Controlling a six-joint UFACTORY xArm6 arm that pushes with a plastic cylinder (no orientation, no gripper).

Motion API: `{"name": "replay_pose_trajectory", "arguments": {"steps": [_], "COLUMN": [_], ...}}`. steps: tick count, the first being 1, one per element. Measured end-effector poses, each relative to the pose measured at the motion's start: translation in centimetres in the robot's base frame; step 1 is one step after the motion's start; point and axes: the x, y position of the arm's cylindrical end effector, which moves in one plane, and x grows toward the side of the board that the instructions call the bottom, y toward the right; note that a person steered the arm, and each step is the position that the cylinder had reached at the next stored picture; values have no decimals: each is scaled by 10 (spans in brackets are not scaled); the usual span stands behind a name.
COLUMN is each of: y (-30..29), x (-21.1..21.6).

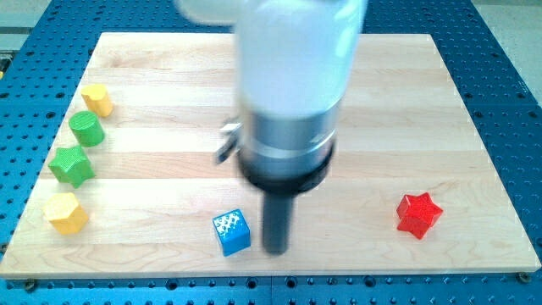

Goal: Move the blue blocks vertically to the red circle

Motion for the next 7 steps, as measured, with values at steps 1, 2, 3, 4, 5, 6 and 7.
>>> {"name": "replay_pose_trajectory", "arguments": {"steps": [1, 2, 3, 4, 5, 6, 7], "y": [-47, -61, -22, 14, 21, -57, -66], "x": [4, -3, -70, -124, -28, -17, -46]}}
